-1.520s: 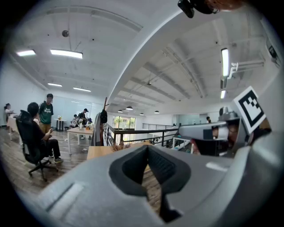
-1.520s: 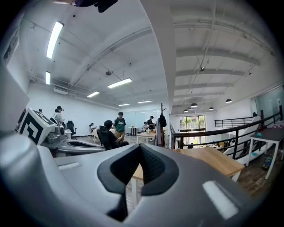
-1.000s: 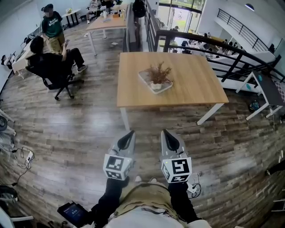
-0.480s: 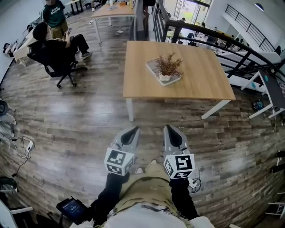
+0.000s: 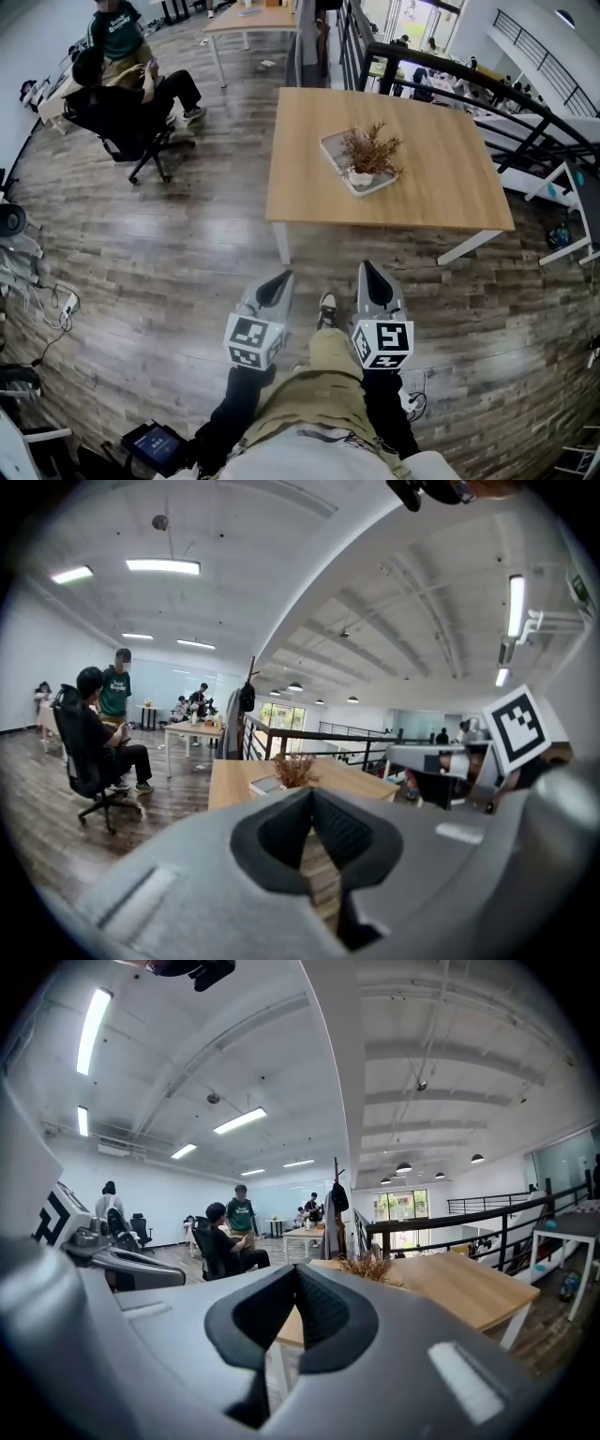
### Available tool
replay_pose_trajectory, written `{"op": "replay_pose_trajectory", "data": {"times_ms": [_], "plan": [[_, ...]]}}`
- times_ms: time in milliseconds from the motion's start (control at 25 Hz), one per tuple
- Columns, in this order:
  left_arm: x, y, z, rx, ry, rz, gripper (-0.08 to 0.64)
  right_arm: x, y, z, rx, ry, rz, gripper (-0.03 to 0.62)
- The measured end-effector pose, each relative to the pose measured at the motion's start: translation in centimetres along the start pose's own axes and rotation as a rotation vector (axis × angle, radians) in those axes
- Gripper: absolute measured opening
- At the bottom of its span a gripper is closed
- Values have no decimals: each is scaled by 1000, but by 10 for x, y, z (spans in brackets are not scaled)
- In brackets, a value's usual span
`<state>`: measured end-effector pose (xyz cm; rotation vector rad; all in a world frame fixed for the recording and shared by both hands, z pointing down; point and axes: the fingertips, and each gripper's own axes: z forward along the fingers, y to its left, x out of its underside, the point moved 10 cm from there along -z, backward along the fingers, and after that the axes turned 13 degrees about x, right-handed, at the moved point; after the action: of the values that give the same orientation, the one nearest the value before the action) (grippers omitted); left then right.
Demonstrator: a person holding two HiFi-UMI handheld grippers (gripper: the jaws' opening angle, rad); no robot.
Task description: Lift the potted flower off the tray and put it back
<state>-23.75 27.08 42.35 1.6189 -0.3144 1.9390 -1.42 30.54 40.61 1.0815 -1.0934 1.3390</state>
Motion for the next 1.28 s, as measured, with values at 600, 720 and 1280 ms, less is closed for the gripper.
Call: {"op": "replay_pose_trajectory", "data": {"times_ms": [600, 720, 1280], "plan": [[-87, 109, 213, -26, -5, 59, 2, -34, -102, 220, -101, 68, -5, 3], [-83, 119, 245, -29, 19, 54, 2, -22, -120, 248, -104, 111, 1, 3], [-43, 179, 296, -29, 159, -80, 2, 31, -119, 315, -105, 302, 20, 5]]}}
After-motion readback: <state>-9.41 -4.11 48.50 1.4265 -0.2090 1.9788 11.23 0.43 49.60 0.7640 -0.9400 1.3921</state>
